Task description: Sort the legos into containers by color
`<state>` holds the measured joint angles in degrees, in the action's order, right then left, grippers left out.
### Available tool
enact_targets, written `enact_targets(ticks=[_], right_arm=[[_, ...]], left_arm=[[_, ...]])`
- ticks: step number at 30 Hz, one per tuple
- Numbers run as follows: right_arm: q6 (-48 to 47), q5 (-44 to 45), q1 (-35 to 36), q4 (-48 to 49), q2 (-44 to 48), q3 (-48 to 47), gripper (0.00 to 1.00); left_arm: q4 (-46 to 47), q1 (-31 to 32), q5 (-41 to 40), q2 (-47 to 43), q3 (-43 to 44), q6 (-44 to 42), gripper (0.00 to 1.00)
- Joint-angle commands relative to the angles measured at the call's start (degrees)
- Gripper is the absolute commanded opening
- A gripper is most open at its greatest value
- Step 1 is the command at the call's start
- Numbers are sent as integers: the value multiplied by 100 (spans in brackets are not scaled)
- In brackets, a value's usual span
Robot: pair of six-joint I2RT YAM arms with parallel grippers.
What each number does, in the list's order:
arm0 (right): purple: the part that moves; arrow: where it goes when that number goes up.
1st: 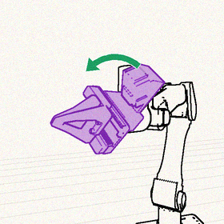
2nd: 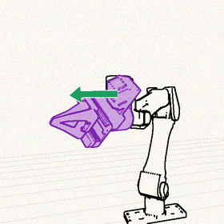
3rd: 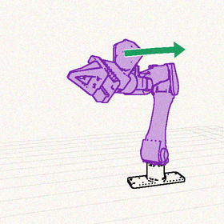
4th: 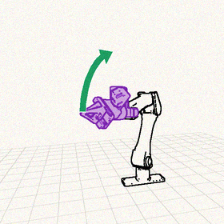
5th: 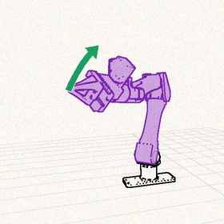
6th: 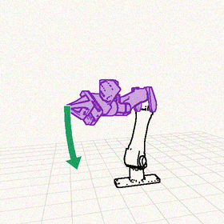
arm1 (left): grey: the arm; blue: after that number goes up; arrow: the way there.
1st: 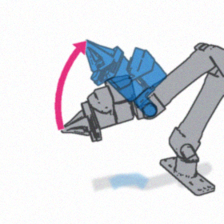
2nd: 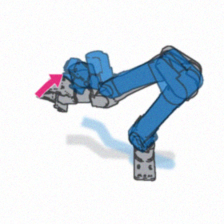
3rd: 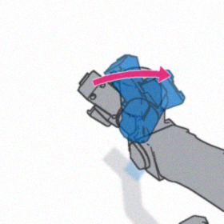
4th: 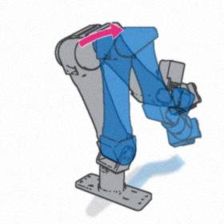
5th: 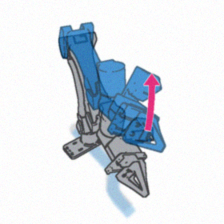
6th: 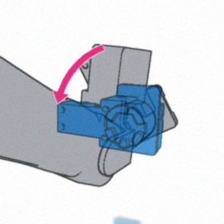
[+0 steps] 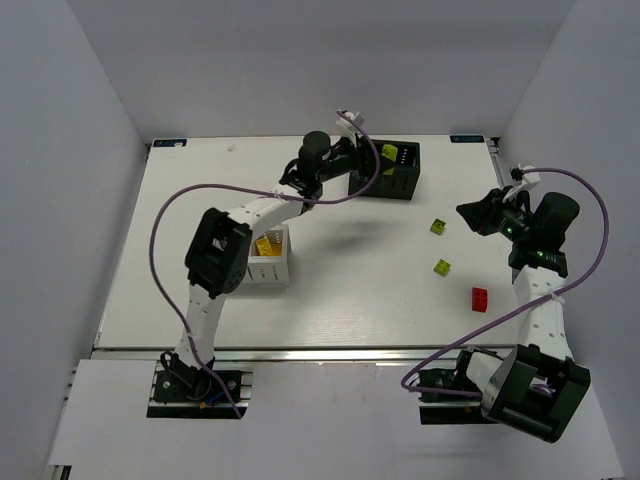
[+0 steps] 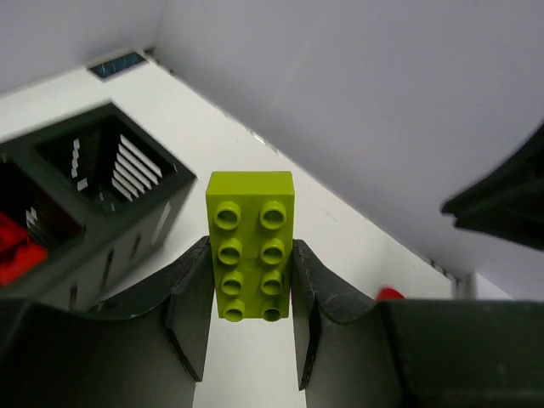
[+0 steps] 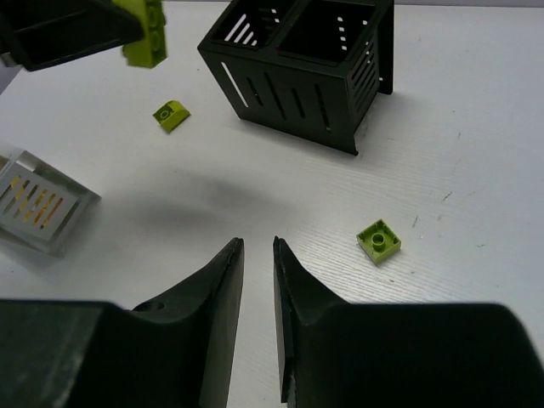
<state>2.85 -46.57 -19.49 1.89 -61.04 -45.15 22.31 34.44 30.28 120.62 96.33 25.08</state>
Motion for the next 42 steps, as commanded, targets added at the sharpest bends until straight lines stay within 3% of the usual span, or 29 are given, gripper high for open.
enact_targets(ticks=[1, 9, 16, 26, 30, 34, 42], right_arm=[[40, 77, -73, 286, -5, 41, 26], [40, 7, -134, 286, -40, 50, 26], [40, -98, -152, 312, -5, 67, 27], [40, -221, -143, 294, -13, 59, 27], [22, -239, -143, 294, -5, 58, 30], [22, -353, -143, 294, -22, 58, 36], [5, -336, -152, 286, -66, 58, 37]], left_arm=[[1388, 46, -294, 660, 903, -100, 0], [1461, 371, -1305, 2535, 3100, -653, 2], [2320, 599, -2438, 3222, 3655, -1207, 0], [2120, 599, -2809, 3583, 3919, -1383, 5], [2076, 599, -2844, 3679, 4007, -1304, 14], [1953, 599, -2809, 3679, 4016, -1295, 34], [1865, 599, -2703, 3697, 4033, -1190, 61]])
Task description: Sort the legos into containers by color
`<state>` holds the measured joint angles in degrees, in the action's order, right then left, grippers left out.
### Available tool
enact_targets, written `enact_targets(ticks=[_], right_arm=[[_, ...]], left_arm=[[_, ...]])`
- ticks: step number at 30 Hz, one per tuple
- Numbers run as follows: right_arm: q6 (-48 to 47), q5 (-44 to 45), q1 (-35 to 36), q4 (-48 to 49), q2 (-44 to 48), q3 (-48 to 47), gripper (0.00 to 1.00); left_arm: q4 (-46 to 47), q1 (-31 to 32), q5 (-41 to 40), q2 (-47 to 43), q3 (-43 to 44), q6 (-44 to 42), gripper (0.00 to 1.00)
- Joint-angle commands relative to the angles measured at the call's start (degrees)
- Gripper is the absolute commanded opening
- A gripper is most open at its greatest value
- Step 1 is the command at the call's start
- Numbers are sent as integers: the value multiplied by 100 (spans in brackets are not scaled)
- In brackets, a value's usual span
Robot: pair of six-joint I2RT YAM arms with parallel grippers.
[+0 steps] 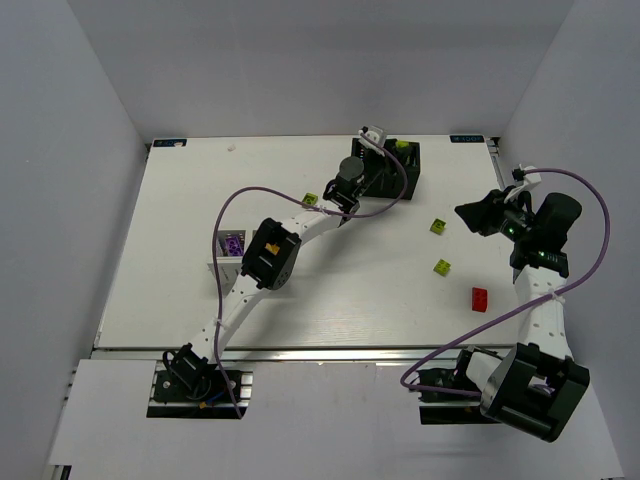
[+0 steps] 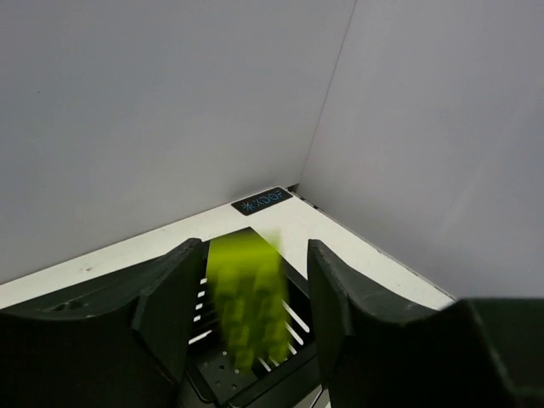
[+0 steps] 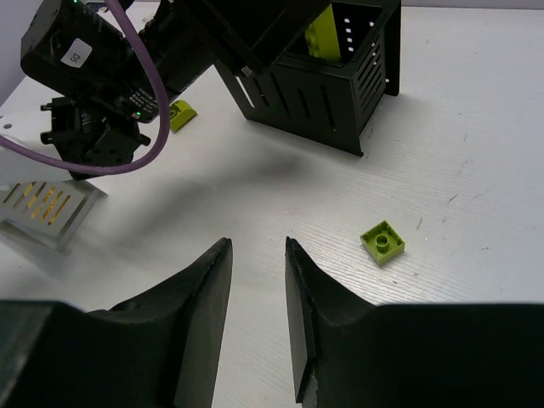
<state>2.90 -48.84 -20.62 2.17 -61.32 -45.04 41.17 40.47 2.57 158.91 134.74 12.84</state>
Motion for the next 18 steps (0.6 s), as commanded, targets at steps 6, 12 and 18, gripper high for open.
enact_targets(ticks=[6, 12, 18], right_arm=[[-8, -135, -38, 266, -56, 65, 38], [-263, -389, -21, 205, -231, 65, 42], [-2861, -559, 206, -1453, -942, -355, 54]], left_arm=[[-39, -4, 112, -203, 193, 43, 67], [224, -117, 165, -553, 193, 322, 36], [233, -118, 296, -2466, -1269, 482, 0]])
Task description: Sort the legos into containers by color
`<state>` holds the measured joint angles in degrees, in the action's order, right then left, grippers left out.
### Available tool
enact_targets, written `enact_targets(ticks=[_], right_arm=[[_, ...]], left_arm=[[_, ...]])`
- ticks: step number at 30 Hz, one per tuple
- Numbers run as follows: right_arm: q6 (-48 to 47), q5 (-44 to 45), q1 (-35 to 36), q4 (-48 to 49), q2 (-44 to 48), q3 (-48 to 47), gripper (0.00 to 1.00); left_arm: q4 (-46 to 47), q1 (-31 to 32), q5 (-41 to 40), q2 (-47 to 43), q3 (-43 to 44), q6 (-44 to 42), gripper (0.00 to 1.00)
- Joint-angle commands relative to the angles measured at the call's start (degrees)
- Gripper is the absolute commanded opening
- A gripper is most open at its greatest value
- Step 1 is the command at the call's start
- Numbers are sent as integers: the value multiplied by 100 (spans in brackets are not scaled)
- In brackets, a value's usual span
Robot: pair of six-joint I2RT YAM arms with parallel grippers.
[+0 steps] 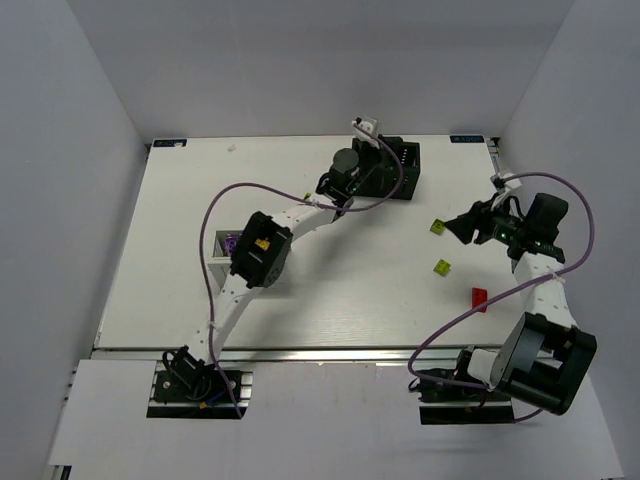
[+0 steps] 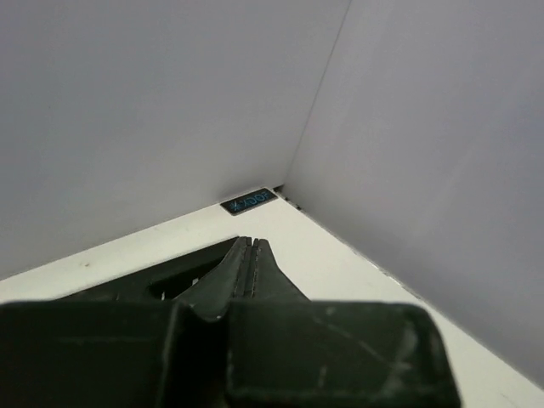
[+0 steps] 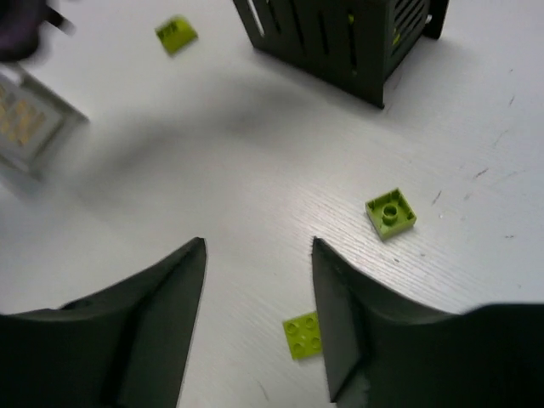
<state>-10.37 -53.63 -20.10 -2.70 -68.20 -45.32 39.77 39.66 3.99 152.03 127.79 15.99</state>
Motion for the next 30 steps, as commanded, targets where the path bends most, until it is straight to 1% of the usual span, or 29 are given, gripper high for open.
enact_targets(ticks=[1, 2, 3, 4, 5, 6, 7, 8, 9, 10, 11, 12, 13, 14, 15, 16, 18, 19, 21, 22, 26, 30], right_arm=[[-1764, 131, 199, -1082, -464, -407, 61], [-1941, 394, 330, -1179, -579, -503, 64], [-2177, 980, 496, -1276, -684, -609, 67], [-2232, 1281, 576, -1373, -894, -844, 80], [-2232, 1606, 734, -1374, -1018, -960, 89], [-2224, 2062, 866, -1356, -1115, -1048, 89], [-2267, 2232, 980, -1356, -1325, -1206, 89], [-2311, 2443, 1025, -1356, -1440, -1277, 89], [-2381, 2854, 1173, -1373, -1554, -1365, 89], [-2391, 3075, 1227, -1391, -1834, -1583, 89], [-2417, 3295, 1262, -1443, -1993, -1724, 89], [-2434, 3610, 1297, -1566, -2143, -1856, 89], [-2435, 3701, 1367, -1619, -2397, -1979, 89], [-2435, 3745, 1386, -1646, -2512, -2189, 89], [-2443, 3780, 1421, -1707, -2601, -2287, 89], [-2426, 3815, 1473, -1742, -2836, -2393, 87], [-2426, 3807, 1535, -2013, -3075, -2770, 85], [-2434, 3763, 1553, -2111, -3276, -2885, 83], [-2645, 3527, 1597, -2322, -3436, -3105, 82], [-2741, 3473, 1614, -2366, -3558, -3149, 82], [-3408, 3402, 1737, -2656, -3866, -3290, 79], [-3718, 3490, 1790, -2990, -4270, -3562, 73]], left_arm=[[452, -37, 190, -2165, -1632, 237, 0], [383, -37, 233, -2969, -2147, 429, 0], [269, -89, 269, -3360, -2622, 545, 3], [59, -90, 217, -3747, -3523, 659, 30], [-447, -160, 190, -4534, -3933, 782, 42], [-740, -160, 146, -4907, -4302, 818, 51], [-1465, -221, 103, -5267, -4959, 801, 66], [-1881, -222, 59, -5602, -5217, 783, 72], [-2259, -283, -38, -6292, -5455, 748, 75], [-2942, -283, -195, -6621, -5919, 626, 80], [-3262, -283, -301, -6964, -6149, 564, 82], [-3482, -336, -555, -7637, -6404, 485, 83], [-3685, -336, -775, -7992, -6615, 380, 83], [-4113, -336, -890, -8335, -7070, 196, 87], [-4248, -336, -1030, -8669, -7257, 125, 88], [-4432, -336, -1197, -9299, -7398, 63, 90], [-4907, -336, -1523, -9856, -7758, -113, 92], [-5065, -336, -1620, -10320, -7856, -148, 92], [-5496, -336, -1682, -10745, -8119, -262, 93], [-5724, -336, -1708, -11095, -8207, -359, 93], [-6024, -336, -1919, -11826, -8726, -491, 93], [-6051, -336, -2103, -12433, -9174, -483, 93]])
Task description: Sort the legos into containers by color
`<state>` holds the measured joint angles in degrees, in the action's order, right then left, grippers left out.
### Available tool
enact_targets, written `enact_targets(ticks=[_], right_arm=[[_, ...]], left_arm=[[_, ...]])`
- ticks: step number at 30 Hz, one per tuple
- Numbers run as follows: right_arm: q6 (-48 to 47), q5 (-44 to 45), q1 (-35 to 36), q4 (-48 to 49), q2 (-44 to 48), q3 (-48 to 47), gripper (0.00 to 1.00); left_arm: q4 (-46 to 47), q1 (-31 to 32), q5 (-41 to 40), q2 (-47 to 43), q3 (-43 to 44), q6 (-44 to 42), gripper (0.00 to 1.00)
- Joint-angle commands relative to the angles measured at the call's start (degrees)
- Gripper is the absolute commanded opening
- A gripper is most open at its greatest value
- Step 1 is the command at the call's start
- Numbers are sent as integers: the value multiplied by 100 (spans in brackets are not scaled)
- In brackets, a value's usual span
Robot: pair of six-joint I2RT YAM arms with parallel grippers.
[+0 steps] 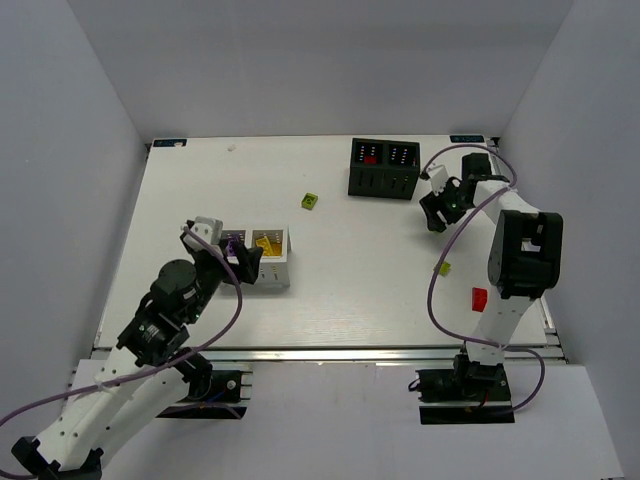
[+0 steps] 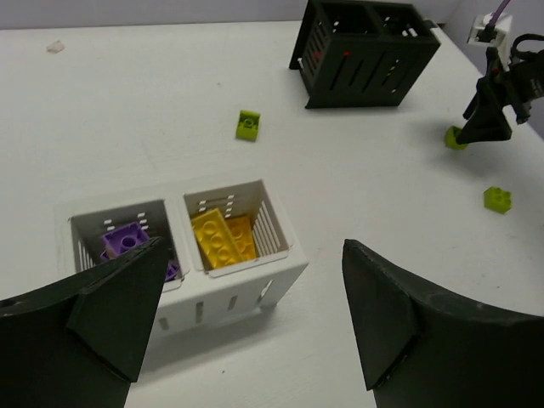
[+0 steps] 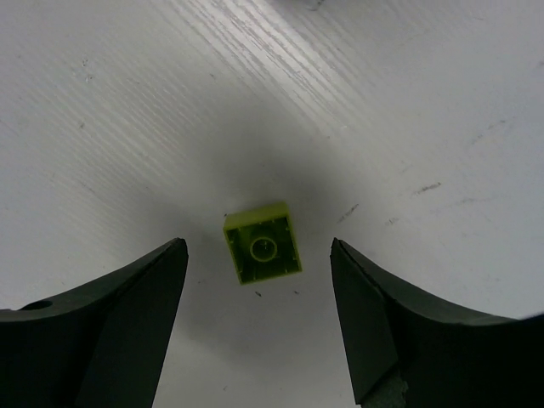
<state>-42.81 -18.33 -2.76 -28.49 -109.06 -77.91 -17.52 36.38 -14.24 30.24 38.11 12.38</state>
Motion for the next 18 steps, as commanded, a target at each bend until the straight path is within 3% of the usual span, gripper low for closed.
enact_targets(ticks=[1, 9, 11, 12, 15, 18], right_arm=[[-509, -5, 65, -412, -221, -330, 72], [-544, 417, 109, -350, -731, -506, 62], [-562, 409, 101, -359, -740, -506, 49], [-571, 400, 92, -368, -714, -506, 34], [-632, 295, 57, -403, -487, -392, 7], [-711, -73, 83, -613, -39, -339, 0]], left_arm=[[-244, -8, -281, -351, -346, -87, 93], [-164, -8, -308, -467, -427, -104, 93], [-173, -8, -264, -449, -427, -104, 93], [-164, -8, -255, -440, -427, -104, 93], [-173, -8, -264, -449, -427, -104, 93], [-121, -8, -185, -449, -453, -104, 93]])
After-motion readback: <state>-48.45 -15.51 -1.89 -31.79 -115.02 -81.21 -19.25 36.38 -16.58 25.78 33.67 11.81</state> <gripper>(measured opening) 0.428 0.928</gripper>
